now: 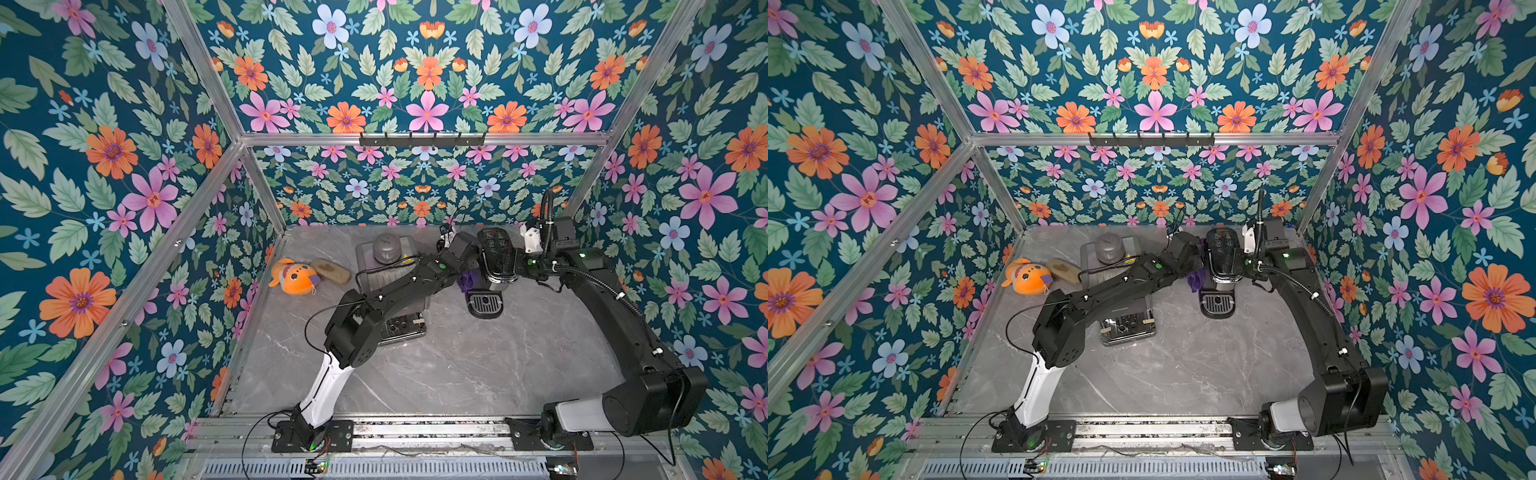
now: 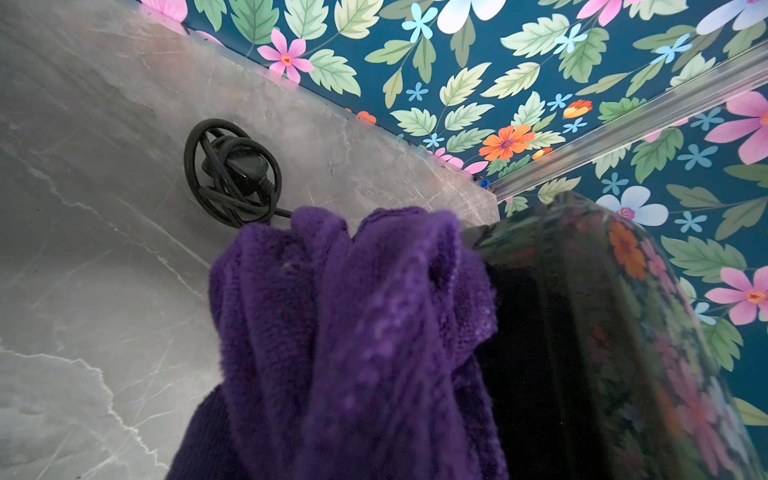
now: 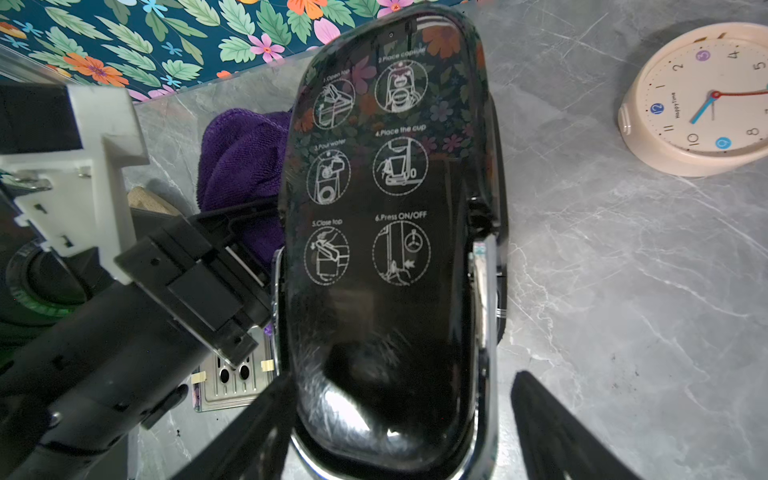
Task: Wipe the surface of a coffee machine
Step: Wipe the dirt from the surface of the coffee machine.
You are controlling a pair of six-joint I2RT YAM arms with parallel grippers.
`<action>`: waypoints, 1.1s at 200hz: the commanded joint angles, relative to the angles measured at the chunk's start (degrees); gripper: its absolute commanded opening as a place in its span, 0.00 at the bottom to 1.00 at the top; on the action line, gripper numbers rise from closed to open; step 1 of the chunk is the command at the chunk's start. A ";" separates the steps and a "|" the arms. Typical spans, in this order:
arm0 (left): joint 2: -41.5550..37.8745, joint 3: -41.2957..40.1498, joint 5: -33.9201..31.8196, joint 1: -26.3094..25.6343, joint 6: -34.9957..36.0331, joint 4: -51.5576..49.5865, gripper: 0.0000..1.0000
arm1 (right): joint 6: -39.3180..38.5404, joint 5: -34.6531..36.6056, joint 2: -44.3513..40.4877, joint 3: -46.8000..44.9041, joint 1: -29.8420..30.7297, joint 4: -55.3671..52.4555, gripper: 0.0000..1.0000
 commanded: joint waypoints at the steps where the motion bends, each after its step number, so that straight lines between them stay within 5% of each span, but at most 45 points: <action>1: 2.66 -1.65 1.12 0.05 0.01 1.41 0.00 | -1.01 -0.19 0.24 0.22 0.06 -0.82 0.83; 79: 0.16 1.62 0.68 -0.01 0.91 1.24 0.00 | -1.24 1.20 -1.56 2.32 0.05 -2.42 0.84; 220: -5.80 -4.33 -7.89 -4.99 -3.36 3.35 0.00 | -0.20 -2.81 -6.19 0.45 0.11 -2.58 0.84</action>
